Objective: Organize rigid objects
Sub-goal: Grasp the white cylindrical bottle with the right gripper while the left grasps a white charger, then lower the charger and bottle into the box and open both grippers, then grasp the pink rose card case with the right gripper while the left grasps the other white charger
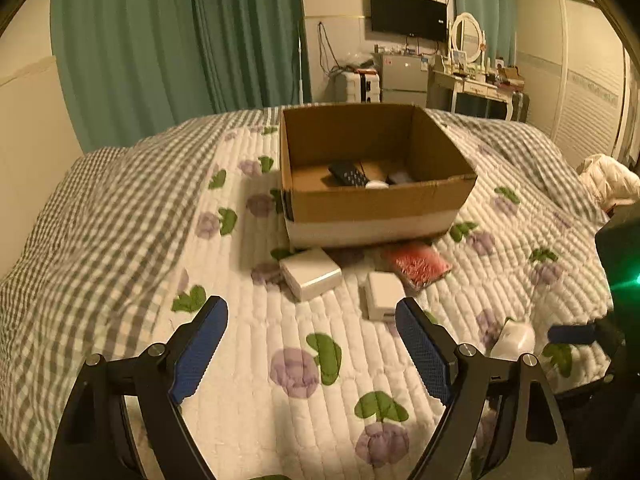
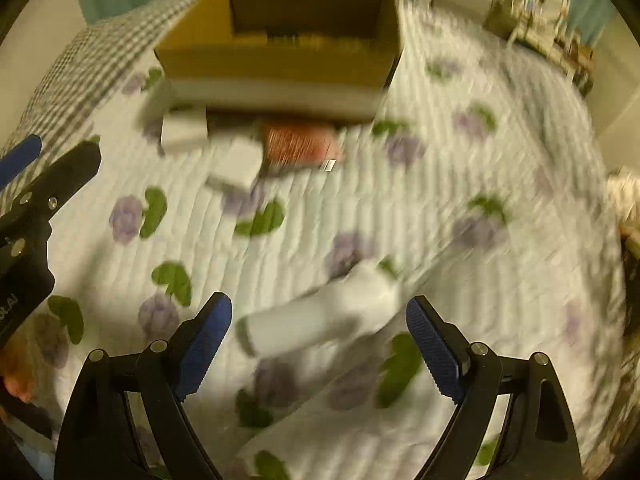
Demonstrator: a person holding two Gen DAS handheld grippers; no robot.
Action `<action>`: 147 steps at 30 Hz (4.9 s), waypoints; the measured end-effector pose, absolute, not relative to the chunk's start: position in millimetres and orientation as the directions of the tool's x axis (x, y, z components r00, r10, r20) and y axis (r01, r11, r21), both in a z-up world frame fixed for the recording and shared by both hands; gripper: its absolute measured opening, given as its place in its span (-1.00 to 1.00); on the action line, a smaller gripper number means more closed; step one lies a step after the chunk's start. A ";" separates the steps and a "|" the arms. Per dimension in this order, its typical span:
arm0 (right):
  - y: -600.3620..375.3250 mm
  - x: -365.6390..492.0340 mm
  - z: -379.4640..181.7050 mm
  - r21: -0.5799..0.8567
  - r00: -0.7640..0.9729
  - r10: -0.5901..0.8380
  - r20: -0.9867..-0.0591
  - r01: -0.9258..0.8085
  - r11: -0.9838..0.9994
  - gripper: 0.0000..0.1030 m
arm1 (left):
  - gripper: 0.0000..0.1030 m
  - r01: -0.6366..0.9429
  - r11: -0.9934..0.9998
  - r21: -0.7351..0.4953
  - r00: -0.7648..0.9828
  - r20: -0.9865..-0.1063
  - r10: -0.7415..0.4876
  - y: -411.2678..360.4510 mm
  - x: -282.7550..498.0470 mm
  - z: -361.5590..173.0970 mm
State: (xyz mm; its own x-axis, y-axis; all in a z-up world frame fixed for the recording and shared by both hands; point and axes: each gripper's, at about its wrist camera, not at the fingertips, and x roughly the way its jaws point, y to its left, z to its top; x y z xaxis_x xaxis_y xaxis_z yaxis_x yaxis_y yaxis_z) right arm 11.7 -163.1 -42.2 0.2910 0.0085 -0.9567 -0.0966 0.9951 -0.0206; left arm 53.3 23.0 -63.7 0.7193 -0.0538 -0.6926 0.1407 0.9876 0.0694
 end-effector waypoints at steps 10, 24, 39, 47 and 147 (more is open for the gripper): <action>-178.3 18.5 -85.7 0.117 0.210 0.089 -0.974 0.126 0.985 0.74 | 0.71 0.106 0.992 0.068 0.705 -0.709 -0.027 39.6 61.7 -76.8; -166.7 43.8 -73.5 0.084 0.399 0.085 -0.913 -0.020 0.996 -0.16 | 0.71 0.114 0.991 0.065 0.643 -0.766 -0.024 25.5 78.9 -101.2; -204.8 102.6 -57.0 0.023 0.457 0.071 -0.886 -0.112 0.994 -0.16 | 0.69 0.158 0.987 -0.014 0.549 -0.830 -0.100 -32.7 130.3 -149.9; -223.3 105.4 -72.7 0.114 0.414 0.141 -0.899 -0.089 0.989 -0.16 | -0.22 0.203 0.978 0.035 0.523 -0.848 -0.079 -55.0 145.4 -169.7; -163.1 135.0 141.3 -0.098 0.792 0.119 -0.599 -0.220 0.971 0.87 | 0.73 0.009 0.998 0.064 0.847 -0.531 0.027 31.7 150.5 53.3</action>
State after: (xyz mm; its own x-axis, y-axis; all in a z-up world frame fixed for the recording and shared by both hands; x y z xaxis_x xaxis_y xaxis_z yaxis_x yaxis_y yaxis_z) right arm 135.0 -163.1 141.3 0.7922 0.1188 -0.5986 -0.2200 0.9705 -0.0984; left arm 150.5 31.7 53.3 0.8468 0.0268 -0.5313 0.0085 0.9979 0.0639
